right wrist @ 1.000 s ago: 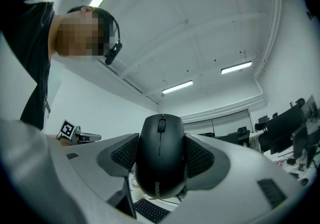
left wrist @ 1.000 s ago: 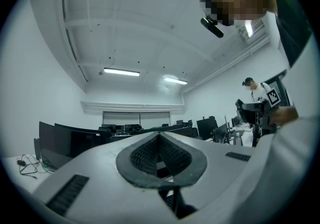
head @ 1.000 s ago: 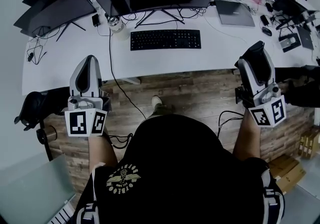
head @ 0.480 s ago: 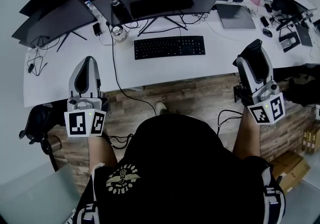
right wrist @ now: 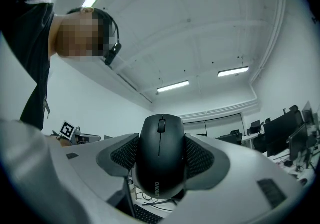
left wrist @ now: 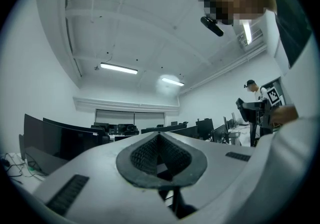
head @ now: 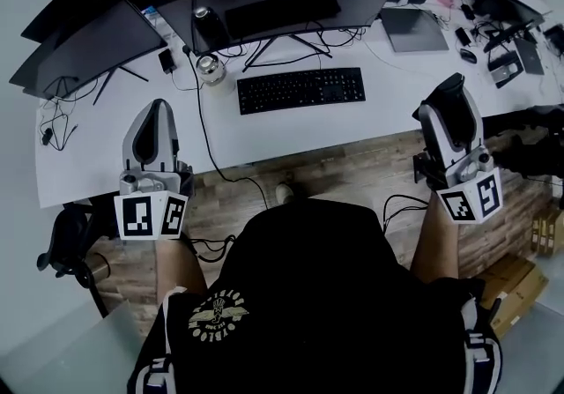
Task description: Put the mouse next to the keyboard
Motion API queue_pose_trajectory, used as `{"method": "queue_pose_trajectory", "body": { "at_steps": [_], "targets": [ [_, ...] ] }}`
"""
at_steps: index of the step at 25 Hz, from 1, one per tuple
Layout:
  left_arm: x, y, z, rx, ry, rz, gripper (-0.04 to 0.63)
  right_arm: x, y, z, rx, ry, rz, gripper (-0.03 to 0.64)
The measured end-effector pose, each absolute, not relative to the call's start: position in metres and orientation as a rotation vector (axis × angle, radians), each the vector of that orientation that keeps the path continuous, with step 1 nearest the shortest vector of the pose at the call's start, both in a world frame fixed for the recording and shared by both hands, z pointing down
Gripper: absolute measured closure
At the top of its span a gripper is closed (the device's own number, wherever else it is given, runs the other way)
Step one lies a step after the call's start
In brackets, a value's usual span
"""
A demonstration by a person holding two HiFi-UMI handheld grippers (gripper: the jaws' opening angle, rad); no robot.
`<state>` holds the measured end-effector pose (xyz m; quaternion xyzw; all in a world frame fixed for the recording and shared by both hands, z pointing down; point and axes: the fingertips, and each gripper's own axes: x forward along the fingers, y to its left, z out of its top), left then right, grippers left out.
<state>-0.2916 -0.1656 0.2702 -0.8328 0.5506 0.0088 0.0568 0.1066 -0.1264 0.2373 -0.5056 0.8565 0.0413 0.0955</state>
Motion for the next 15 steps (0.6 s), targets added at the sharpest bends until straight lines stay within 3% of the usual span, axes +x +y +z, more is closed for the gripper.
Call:
{"method": "queue_pose_trajectory", "body": {
  "at_steps": [15],
  "targets": [
    [-0.284,-0.195,0.278,-2.525,1.688,0.008,0.594,0.114,-0.164,0.238,-1.488,2.549,0.124,0.332]
  ]
}}
